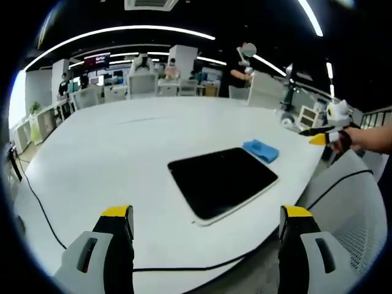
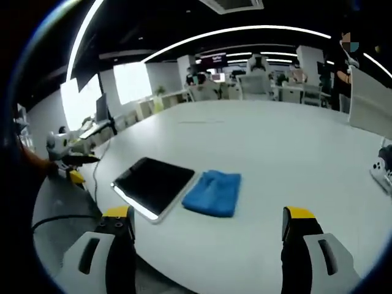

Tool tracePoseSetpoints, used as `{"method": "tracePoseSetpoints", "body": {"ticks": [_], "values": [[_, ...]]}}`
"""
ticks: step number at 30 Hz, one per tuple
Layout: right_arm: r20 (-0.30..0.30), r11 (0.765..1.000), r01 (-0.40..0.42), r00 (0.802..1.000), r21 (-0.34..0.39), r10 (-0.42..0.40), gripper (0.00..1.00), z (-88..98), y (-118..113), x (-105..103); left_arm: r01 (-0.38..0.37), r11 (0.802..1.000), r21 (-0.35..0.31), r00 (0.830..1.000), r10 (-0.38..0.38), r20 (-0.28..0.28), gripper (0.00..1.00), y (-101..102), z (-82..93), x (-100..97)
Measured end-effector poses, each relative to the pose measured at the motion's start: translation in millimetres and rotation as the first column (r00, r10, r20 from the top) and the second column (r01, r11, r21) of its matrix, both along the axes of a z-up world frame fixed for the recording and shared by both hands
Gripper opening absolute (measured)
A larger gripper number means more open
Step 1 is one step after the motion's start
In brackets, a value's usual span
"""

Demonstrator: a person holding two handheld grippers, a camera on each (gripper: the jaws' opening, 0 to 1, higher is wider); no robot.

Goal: Wipe the mirror surface with the cleaning cloth until all visible marks leave the cleaned area.

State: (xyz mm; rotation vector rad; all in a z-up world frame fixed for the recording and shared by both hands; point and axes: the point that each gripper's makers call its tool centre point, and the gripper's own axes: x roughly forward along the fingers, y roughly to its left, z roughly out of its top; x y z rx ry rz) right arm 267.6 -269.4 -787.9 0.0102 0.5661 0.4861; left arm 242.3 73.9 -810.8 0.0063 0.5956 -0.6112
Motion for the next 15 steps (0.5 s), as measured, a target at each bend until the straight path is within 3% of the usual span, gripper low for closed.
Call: {"method": "tracePoseSetpoints", "body": {"ticks": [4,10,15], "values": [[-0.036,1.0,-0.01,0.999,-0.01,0.01,1.0,-14.2,2,-2,-0.009,1.0,-0.001,1.0,0.009,-0.003,0.99,1,0.0,0.7],[-0.021,1.0,-0.025,0.999,-0.006,0.025,1.0,-8.7,3,2,-0.037,0.999,-0.015,0.999,0.037,0.012,0.99,4,2.8,4.5],[-0.047,0.999,-0.031,0.998,-0.005,0.031,1.0,-14.2,-2,2,-0.091,0.995,-0.039,0.996,0.091,0.006,0.99,10,4.0,8.7]]}}
